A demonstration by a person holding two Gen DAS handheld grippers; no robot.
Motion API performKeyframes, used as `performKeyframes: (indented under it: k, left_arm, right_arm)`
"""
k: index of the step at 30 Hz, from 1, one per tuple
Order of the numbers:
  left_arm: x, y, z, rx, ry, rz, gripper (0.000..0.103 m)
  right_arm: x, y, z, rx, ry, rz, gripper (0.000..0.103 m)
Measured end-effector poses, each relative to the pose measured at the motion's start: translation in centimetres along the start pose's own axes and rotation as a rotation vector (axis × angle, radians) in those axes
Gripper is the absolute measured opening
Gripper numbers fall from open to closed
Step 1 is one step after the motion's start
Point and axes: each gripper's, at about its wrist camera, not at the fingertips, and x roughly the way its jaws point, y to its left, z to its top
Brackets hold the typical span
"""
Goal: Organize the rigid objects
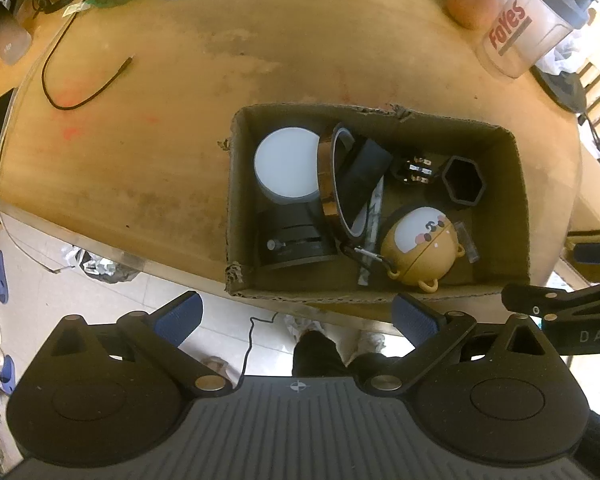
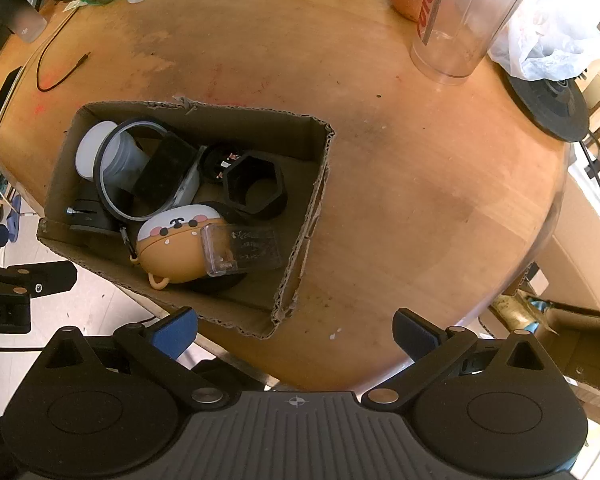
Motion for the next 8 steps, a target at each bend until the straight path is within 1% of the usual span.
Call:
performKeyframes:
  k: [6, 8]
  left_arm:
    - [-0.12, 0.15, 0.07, -0.018, -0.008, -0.023, 0.103]
    - [-0.24, 0.06, 0.11, -0.017, -0.015, -0.02, 0.103]
  right_arm:
    - [0.01, 0.04, 0.0, -0.001, 0.0, -0.001, 0.103]
    - [0.0, -0.03, 0.02, -0.003, 0.0, -0.003, 0.103]
